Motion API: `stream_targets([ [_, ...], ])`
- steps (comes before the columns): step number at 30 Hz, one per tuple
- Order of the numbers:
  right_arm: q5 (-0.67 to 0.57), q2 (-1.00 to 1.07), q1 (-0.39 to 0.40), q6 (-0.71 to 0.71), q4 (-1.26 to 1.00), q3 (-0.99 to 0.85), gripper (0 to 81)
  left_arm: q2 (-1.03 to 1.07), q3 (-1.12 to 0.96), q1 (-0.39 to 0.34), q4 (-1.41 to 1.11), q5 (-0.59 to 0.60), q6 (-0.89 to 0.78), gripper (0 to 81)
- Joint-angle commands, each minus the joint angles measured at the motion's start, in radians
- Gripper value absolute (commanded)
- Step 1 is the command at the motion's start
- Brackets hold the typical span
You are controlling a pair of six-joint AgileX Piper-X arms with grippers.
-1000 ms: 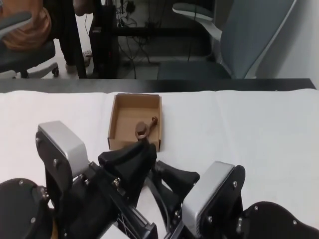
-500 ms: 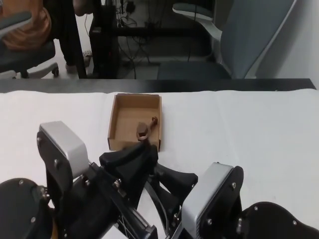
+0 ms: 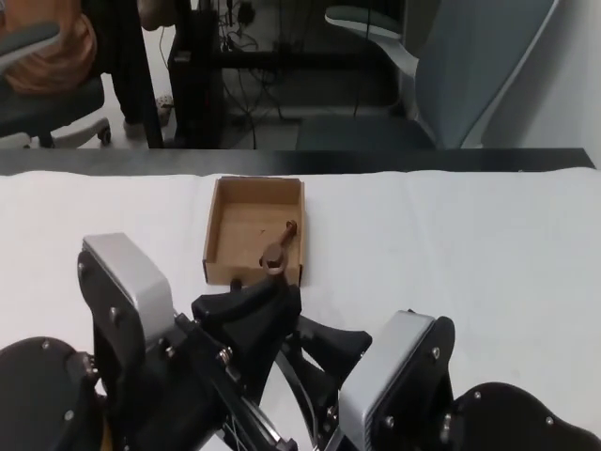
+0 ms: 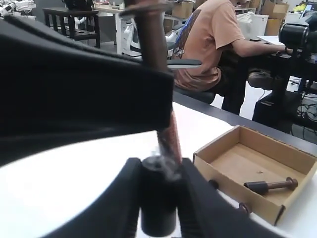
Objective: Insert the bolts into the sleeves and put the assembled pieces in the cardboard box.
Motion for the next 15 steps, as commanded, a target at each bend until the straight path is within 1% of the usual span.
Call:
stream_targets([
  [1, 0.024, -0.002, 0.002, -0.018, -0.013, -0.011, 0.6, -0.009, -0.001, -0.001, 0.041, 0.006, 0.014, 1.7],
  [3, 0.023, -0.002, 0.002, -0.037, -0.014, -0.011, 0.6, -0.009, -0.001, -0.001, 0.055, 0.004, 0.014, 1.7],
  [6, 0.023, -0.002, 0.002, -0.036, -0.015, -0.011, 0.6, -0.009, -0.001, 0.001, 0.012, -0.002, 0.055, 1.7],
  [9, 0.023, -0.002, 0.002, -0.034, -0.015, -0.011, 0.6, -0.009, -0.001, 0.001, -0.008, -0.002, 0.059, 1.7],
  [15, 0.023, -0.002, 0.002, -0.033, -0.015, -0.011, 0.6, -0.009, -0.001, 0.001, 0.045, -0.002, 0.048, 1.7],
])
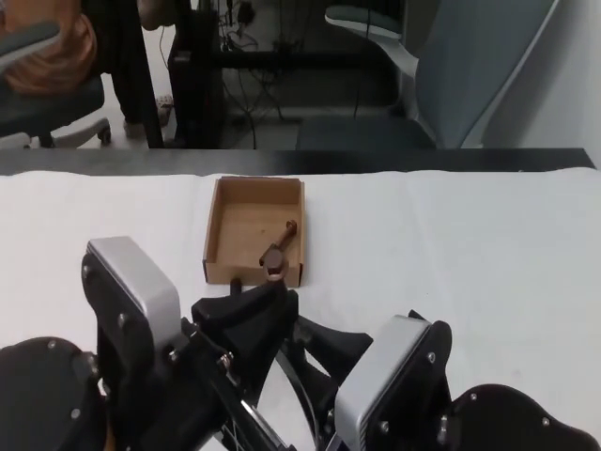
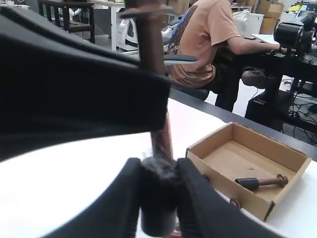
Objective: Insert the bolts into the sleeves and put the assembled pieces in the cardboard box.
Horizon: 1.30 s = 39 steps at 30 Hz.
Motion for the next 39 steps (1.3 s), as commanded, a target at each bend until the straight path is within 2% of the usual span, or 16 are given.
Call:
stream_targets([
  [1, 0.009, -0.005, 0.002, -0.005, -0.028, -0.011, 0.6, -0.009, -0.001, 0.001, 0.022, 0.000, -0.001, 1.7],
  [12, 0.016, -0.005, 0.002, -0.001, -0.039, -0.011, 0.6, -0.009, -0.001, 0.001, 0.064, 0.002, -0.009, 1.5],
  [13, 0.021, -0.005, 0.002, -0.001, -0.049, -0.011, 0.6, -0.009, -0.001, 0.001, 0.063, 0.003, -0.009, 8.4],
  [14, 0.023, -0.005, 0.002, -0.005, -0.057, -0.011, 0.6, -0.009, -0.001, 0.001, 0.063, 0.002, -0.009, 19.5],
  [17, 0.023, -0.005, 0.002, -0.008, -0.058, -0.014, 0.6, -0.009, -0.001, 0.001, 0.060, -0.028, -0.009, 70.0],
  [20, 0.023, -0.005, 0.002, 0.000, -0.058, -0.014, 0.6, -0.009, -0.001, 0.001, 0.059, -0.112, -0.012, 70.0],
  [24, 0.027, -0.005, 0.000, 0.003, -0.058, -0.014, 0.6, -0.009, -0.001, -0.001, -0.041, -0.116, 0.009, 70.0],
  [26, 0.032, -0.005, -0.006, 0.003, -0.049, -0.014, 0.6, -0.009, -0.001, -0.001, -0.130, -0.134, 0.087, 70.0],
  [28, 0.060, -0.005, -0.018, 0.016, -0.020, -0.015, 0.6, -0.029, -0.001, -0.001, -0.255, -0.202, 0.184, 70.0],
  [31, 0.062, -0.005, -0.063, 0.096, 0.084, -0.018, 0.6, -0.095, -0.001, -0.001, -0.441, -0.348, 0.413, 70.0],
  [32, 0.050, -0.005, -0.085, 0.112, 0.113, -0.021, 0.6, -0.120, -0.001, -0.001, -0.477, -0.394, 0.480, 62.0],
  [34, 0.022, -0.005, -0.130, 0.111, 0.175, -0.043, 0.6, -0.193, -0.001, -0.001, -0.490, -0.508, 0.611, 27.2],
  [35, -0.006, -0.005, -0.164, 0.106, 0.225, -0.067, 0.6, -0.231, -0.001, -0.001, -0.450, -0.560, 0.649, 5.6],
  [36, -0.043, -0.003, -0.196, 0.097, 0.289, -0.101, 0.6, -0.268, -0.001, -0.001, -0.373, -0.599, 0.662, 0.4],
  [37, -0.077, 0.007, -0.226, 0.084, 0.359, -0.144, 0.6, -0.296, -0.001, -0.001, -0.292, -0.615, 0.653, 1.0],
  [39, -0.139, 0.037, -0.275, 0.053, 0.495, -0.244, 0.6, -0.357, -0.001, -0.001, 0.009, -0.588, 0.534, 1.7],
])
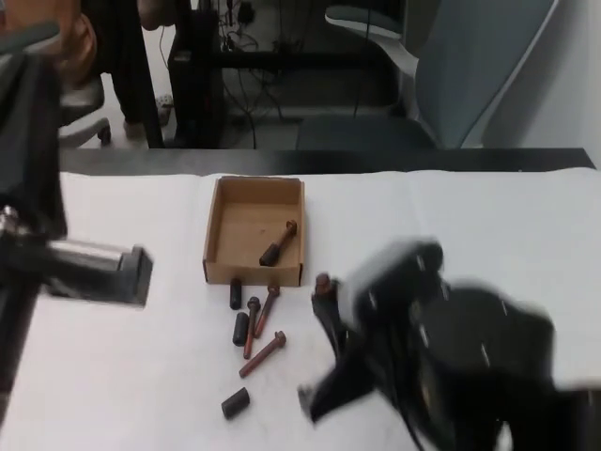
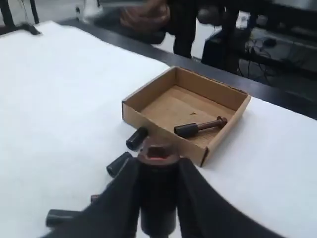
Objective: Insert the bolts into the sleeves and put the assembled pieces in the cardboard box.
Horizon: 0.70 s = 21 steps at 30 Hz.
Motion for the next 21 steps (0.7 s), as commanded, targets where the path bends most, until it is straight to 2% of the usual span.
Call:
stream_targets([
  [1, -0.090, 0.041, -0.072, -0.039, 0.157, -0.157, 0.6, -0.062, -0.003, -0.001, 0.398, 0.041, -0.168, 1.7],
  [4, -0.176, 0.123, -0.128, -0.052, 0.243, -0.305, 0.6, -0.054, -0.003, 0.015, 0.715, 0.205, -0.470, 1.7],
  [5, -0.201, 0.154, -0.146, -0.052, 0.268, -0.357, 0.6, -0.030, 0.001, 0.026, 0.775, 0.252, -0.507, 1.7],
  [7, -0.225, 0.217, -0.173, -0.052, 0.324, -0.450, 0.6, 0.037, 0.010, 0.059, 0.798, 0.364, -0.492, 1.7],
  [10, -0.256, 0.296, -0.202, -0.052, 0.460, -0.601, 0.6, 0.185, 0.000, 0.165, 0.775, 0.641, -0.455, 0.1],
  [12, -0.260, 0.352, -0.219, -0.052, 0.553, -0.692, 0.6, 0.320, -0.020, 0.254, 0.786, 0.824, -0.455, 9.5],
  [14, -0.287, 0.400, -0.233, -0.052, 0.617, -0.762, 0.6, 0.459, -0.054, 0.356, 0.791, 0.955, -0.455, 32.9],
  [15, -0.301, 0.425, -0.240, -0.052, 0.643, -0.795, 0.6, 0.513, -0.076, 0.401, 0.791, 0.988, -0.455, 48.3],
  [17, -0.307, 0.469, -0.252, -0.052, 0.668, -0.845, 0.6, 0.631, -0.123, 0.470, 0.791, 1.006, -0.447, 70.0],
  [19, -0.307, 0.506, -0.264, -0.052, 0.686, -0.894, 0.6, 0.714, -0.169, 0.500, 0.801, 1.054, -0.418, 68.5],
  [21, -0.312, 0.548, -0.279, -0.030, 0.725, -0.948, 0.6, 0.785, -0.220, 0.499, 0.846, 1.089, -0.357, 55.9],
])
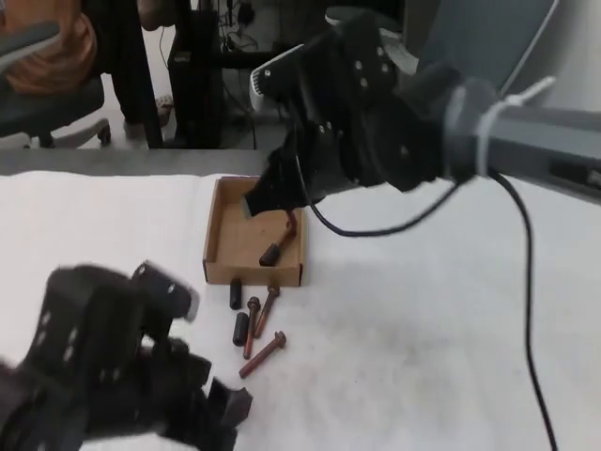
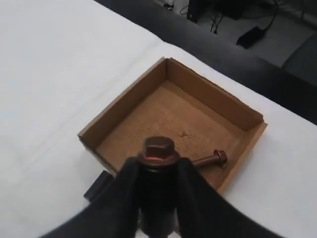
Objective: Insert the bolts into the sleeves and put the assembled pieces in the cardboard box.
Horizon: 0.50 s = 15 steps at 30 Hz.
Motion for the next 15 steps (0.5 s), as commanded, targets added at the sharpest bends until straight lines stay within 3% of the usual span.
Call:
stream_targets([
  [1, -0.030, 0.047, -0.025, 0.030, 0.056, -0.085, 0.6, 0.083, -0.087, 0.005, 0.068, 0.062, 0.092, 50.4],
  [4, -0.045, 0.111, -0.051, 0.047, 0.120, -0.162, 0.6, 0.130, -0.177, -0.021, 0.177, 0.043, 0.198, 48.6],
  [7, -0.048, 0.163, -0.073, 0.047, 0.151, -0.217, 0.6, 0.158, -0.258, -0.049, 0.295, -0.019, 0.281, 53.3],
  [15, -0.128, 0.306, -0.096, 0.076, 0.225, -0.378, 0.6, 0.240, -0.430, -0.060, 0.584, -0.154, 0.452, 55.3],
])
